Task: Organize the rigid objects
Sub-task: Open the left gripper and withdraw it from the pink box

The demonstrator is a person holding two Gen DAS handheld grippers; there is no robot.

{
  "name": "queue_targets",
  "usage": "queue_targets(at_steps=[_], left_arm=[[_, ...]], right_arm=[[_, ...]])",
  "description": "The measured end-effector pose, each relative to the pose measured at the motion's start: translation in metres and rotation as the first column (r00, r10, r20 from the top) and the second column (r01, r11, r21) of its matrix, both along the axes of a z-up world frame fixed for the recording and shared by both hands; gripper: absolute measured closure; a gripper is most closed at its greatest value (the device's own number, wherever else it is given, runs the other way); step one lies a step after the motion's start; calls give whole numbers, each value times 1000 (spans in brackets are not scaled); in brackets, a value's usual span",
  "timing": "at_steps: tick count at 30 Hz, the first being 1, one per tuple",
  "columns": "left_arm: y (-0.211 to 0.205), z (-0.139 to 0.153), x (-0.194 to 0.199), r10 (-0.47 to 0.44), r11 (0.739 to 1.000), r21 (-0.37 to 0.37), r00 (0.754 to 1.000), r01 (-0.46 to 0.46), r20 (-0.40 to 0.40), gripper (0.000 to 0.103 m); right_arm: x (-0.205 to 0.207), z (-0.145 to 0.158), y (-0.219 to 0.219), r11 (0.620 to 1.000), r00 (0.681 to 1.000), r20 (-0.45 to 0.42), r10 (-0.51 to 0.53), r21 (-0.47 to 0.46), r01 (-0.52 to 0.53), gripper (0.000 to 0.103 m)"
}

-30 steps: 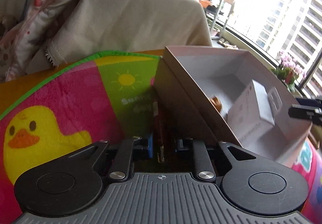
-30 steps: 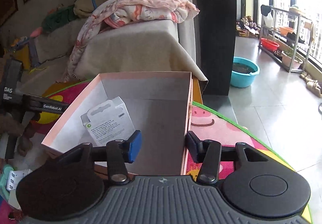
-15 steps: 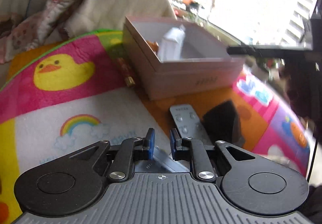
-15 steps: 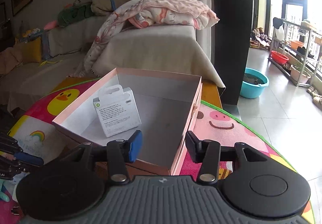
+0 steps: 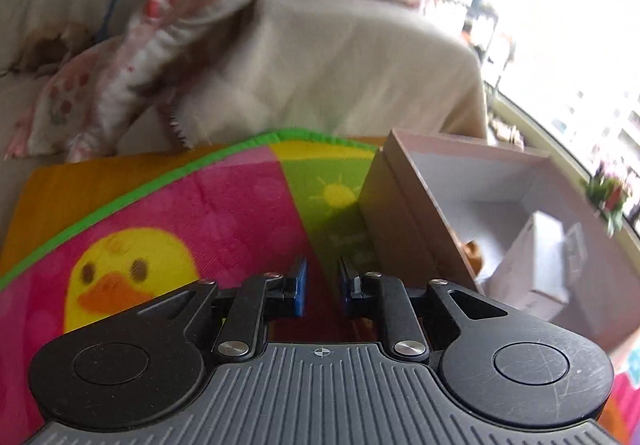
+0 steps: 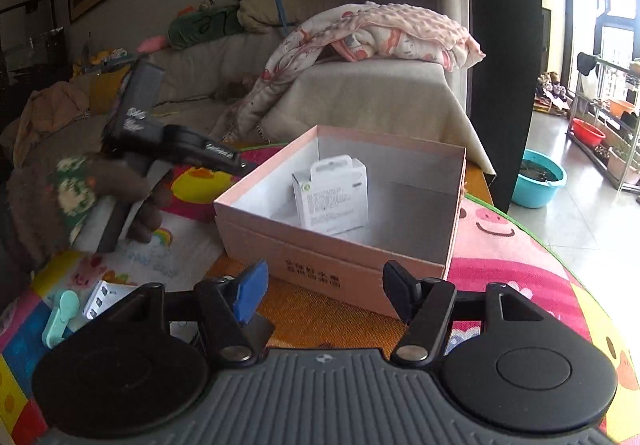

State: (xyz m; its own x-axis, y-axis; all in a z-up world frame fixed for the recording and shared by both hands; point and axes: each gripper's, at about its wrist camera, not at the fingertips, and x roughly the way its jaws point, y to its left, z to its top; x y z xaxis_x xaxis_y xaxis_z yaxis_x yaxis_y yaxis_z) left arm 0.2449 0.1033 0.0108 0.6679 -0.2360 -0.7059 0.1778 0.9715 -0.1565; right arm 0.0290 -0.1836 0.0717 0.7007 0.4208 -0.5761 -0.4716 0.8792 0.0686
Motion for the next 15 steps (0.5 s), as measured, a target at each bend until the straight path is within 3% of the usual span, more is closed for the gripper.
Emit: queue_targets(at_steps=[3, 8, 12, 15], left_arm=[[-6, -2, -5, -109, 993, 43, 994, 108, 16, 86], [0, -2, -62, -255, 967, -31, 967, 254, -32, 88], [5, 4, -121, -228, 969, -113, 972, 221, -55, 87], [25, 22, -172, -115, 978, -175, 993, 116, 16, 87]], right_arm=[[-5, -4, -5, 1000, 1000, -10, 3, -7, -3, 39], [-10, -12, -5, 999, 999, -28, 38, -19, -38, 39], [-22, -14, 16, 994, 994, -16, 111, -15, -111, 39], [-28, -12, 42, 983, 983, -29, 182, -7, -183, 39]])
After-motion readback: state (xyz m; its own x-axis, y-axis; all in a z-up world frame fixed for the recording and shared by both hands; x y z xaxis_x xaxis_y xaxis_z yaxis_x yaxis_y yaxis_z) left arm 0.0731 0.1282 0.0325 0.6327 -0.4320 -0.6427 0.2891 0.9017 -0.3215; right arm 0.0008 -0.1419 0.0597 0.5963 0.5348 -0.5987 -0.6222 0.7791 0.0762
